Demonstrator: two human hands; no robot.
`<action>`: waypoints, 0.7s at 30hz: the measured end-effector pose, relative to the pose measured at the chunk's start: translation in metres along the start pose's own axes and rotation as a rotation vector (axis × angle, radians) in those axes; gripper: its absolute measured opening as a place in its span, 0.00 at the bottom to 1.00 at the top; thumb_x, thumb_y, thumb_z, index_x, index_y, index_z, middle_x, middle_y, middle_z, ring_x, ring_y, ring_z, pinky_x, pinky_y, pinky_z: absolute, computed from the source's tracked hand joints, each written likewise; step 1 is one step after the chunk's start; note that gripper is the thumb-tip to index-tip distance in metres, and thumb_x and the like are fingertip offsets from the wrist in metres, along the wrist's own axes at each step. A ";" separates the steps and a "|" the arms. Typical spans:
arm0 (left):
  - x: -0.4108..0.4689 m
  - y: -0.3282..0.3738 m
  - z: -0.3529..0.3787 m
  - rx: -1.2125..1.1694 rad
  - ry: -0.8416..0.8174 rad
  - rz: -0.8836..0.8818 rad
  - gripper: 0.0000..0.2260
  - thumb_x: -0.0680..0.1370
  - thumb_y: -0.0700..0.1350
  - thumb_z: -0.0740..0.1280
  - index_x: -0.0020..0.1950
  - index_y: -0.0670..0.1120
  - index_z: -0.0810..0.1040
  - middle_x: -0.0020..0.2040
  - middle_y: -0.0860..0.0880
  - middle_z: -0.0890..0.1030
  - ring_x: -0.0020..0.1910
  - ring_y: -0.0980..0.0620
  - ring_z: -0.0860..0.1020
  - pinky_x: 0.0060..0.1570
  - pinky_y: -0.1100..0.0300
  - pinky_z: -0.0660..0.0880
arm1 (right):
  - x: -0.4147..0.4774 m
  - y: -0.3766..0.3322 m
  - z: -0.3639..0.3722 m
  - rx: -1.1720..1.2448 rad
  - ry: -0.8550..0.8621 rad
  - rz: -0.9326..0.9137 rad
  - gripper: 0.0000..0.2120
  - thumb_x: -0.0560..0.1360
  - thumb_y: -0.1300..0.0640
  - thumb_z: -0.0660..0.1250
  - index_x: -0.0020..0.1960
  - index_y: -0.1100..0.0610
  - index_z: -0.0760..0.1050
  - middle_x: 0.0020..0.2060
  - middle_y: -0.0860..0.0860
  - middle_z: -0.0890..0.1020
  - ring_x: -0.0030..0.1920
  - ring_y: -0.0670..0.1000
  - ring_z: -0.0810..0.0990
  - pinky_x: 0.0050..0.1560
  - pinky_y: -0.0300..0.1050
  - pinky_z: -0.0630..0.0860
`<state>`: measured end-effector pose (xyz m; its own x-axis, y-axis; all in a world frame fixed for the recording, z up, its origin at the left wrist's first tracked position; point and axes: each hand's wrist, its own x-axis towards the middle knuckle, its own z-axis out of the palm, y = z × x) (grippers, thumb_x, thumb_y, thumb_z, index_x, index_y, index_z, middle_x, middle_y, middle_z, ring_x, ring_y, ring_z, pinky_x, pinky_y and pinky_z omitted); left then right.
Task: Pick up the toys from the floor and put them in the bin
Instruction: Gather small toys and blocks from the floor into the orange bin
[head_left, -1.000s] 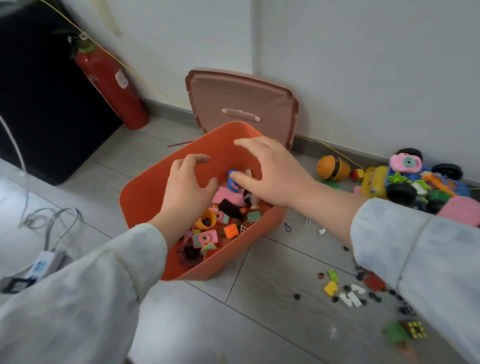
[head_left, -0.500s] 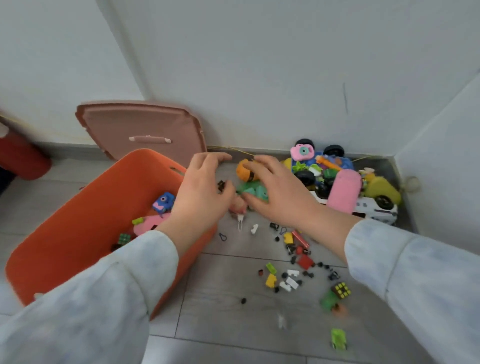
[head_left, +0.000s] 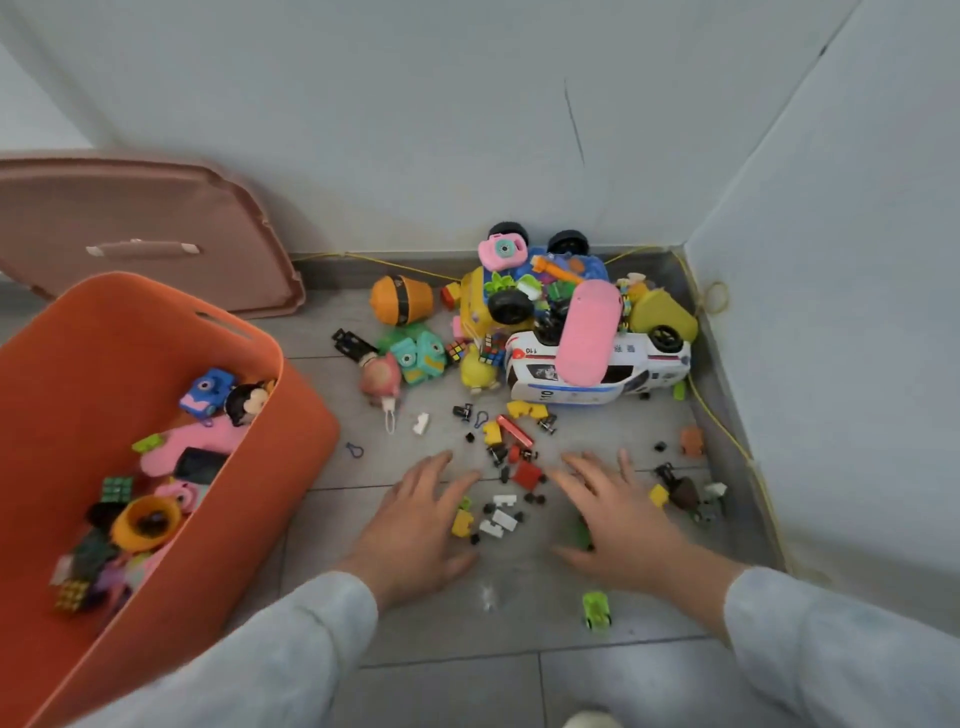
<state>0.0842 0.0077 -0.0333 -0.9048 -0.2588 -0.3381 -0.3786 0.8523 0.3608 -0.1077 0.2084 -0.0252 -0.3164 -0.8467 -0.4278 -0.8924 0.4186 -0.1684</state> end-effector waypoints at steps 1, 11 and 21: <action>-0.006 -0.002 0.014 0.049 -0.014 0.033 0.41 0.72 0.66 0.64 0.79 0.59 0.48 0.81 0.45 0.45 0.80 0.42 0.46 0.77 0.46 0.52 | -0.008 0.003 0.011 -0.017 -0.044 0.007 0.50 0.71 0.27 0.62 0.79 0.42 0.35 0.81 0.50 0.42 0.80 0.55 0.38 0.74 0.62 0.33; -0.032 -0.010 0.093 0.064 0.030 -0.132 0.49 0.68 0.74 0.61 0.81 0.59 0.41 0.81 0.40 0.42 0.80 0.37 0.42 0.70 0.29 0.51 | -0.016 0.039 0.066 -0.314 -0.127 -0.350 0.54 0.64 0.20 0.61 0.81 0.43 0.48 0.81 0.58 0.47 0.79 0.65 0.45 0.69 0.73 0.52; 0.026 0.018 0.092 0.051 0.122 -0.089 0.46 0.69 0.73 0.63 0.80 0.54 0.50 0.80 0.35 0.45 0.79 0.33 0.45 0.71 0.29 0.52 | 0.060 0.031 0.046 -0.189 0.051 -0.315 0.52 0.67 0.22 0.59 0.81 0.43 0.41 0.80 0.58 0.39 0.79 0.64 0.38 0.73 0.71 0.48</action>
<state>0.0722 0.0579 -0.1157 -0.8860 -0.3853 -0.2579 -0.4512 0.8447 0.2881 -0.1398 0.1860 -0.0965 -0.0281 -0.9417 -0.3353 -0.9907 0.0709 -0.1162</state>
